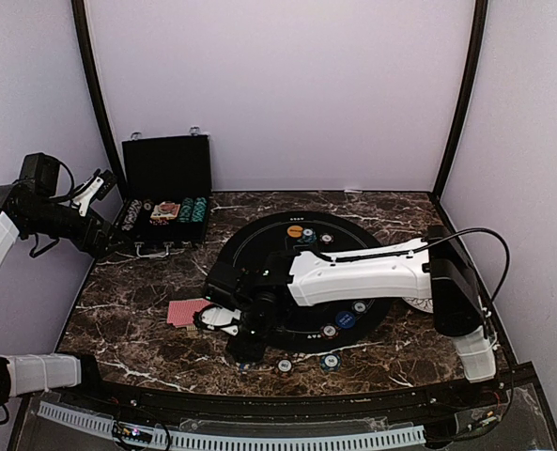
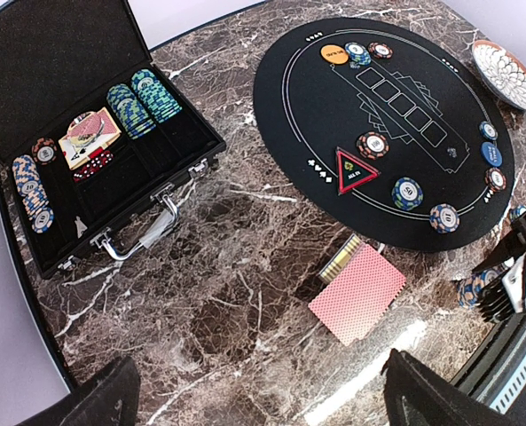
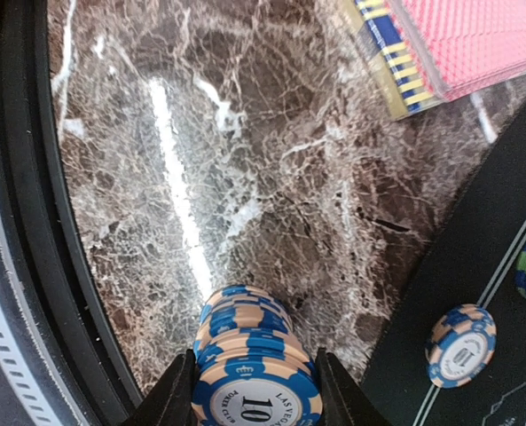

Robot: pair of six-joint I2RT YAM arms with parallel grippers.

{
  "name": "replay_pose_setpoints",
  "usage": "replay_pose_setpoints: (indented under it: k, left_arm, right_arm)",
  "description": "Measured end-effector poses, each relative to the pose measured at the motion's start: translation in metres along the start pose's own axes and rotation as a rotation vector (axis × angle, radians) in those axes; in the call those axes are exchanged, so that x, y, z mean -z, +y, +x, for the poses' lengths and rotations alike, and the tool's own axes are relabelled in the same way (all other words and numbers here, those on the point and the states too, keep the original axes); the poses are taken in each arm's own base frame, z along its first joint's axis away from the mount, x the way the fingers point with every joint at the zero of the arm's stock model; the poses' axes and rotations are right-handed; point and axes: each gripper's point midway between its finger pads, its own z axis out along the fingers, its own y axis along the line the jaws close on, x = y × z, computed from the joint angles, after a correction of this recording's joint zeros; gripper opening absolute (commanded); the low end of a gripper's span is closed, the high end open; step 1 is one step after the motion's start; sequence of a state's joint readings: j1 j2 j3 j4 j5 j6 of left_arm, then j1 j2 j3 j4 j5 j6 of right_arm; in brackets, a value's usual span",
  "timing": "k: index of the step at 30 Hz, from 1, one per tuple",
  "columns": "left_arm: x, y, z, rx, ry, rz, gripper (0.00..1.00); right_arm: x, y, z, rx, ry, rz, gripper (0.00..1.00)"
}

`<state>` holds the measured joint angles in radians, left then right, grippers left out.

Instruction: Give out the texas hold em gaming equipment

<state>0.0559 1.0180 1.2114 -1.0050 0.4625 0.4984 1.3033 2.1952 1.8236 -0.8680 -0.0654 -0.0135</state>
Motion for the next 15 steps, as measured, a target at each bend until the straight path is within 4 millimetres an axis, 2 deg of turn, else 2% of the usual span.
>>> replay_pose_setpoints:
  k: [5,9,12,15]
  left_arm:
    - [0.000,0.000,0.000,-0.001,0.000,0.000,0.99]
    - [0.000,0.000,0.000,-0.004,0.000,0.000,0.99]
    - [0.000,0.000,0.000,-0.004,0.000,0.000,0.99]
    - [0.000,0.000,0.000,-0.005,0.000,0.001,0.99]
  right_arm:
    - [0.029,-0.006,-0.011,-0.026,-0.059,0.013,0.00]
    - [0.055,-0.024,-0.017,-0.068,-0.110,0.039,0.00]
    - [0.071,-0.053,-0.017,-0.124,-0.140,0.086,0.00]
    - [0.081,-0.094,-0.007,-0.202,-0.151,0.151,0.00]
